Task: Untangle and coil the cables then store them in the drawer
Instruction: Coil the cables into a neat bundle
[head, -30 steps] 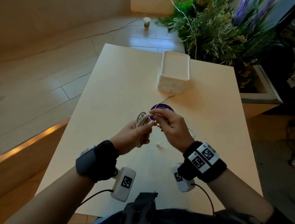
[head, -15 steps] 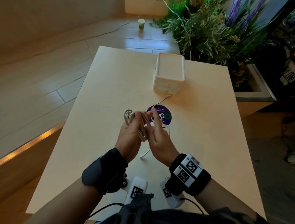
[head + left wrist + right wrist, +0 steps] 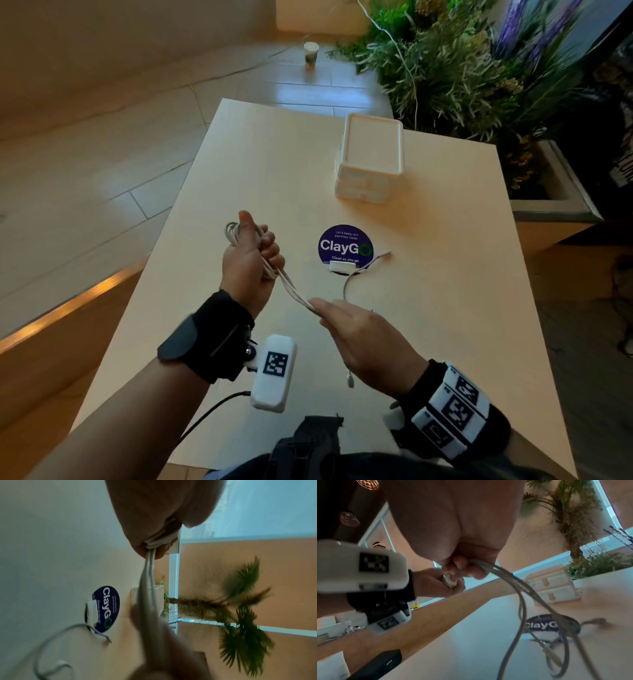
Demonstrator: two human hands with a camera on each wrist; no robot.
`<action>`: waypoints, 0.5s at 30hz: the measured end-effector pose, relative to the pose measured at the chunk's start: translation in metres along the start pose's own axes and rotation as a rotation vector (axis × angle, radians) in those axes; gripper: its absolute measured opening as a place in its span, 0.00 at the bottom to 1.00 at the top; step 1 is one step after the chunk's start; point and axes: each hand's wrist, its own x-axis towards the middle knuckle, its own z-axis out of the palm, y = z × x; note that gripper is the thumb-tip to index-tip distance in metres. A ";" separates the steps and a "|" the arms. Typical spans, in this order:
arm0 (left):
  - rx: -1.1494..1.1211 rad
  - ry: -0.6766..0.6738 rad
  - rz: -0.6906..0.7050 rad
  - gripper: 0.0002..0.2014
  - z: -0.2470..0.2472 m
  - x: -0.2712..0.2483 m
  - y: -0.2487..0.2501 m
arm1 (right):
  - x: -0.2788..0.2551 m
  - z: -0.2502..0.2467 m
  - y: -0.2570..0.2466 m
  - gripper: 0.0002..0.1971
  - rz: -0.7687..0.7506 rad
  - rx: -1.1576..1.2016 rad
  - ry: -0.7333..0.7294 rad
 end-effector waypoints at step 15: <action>0.781 -0.743 -0.525 0.08 -0.002 -0.044 -0.006 | 0.048 -0.041 0.010 0.14 0.109 0.234 0.096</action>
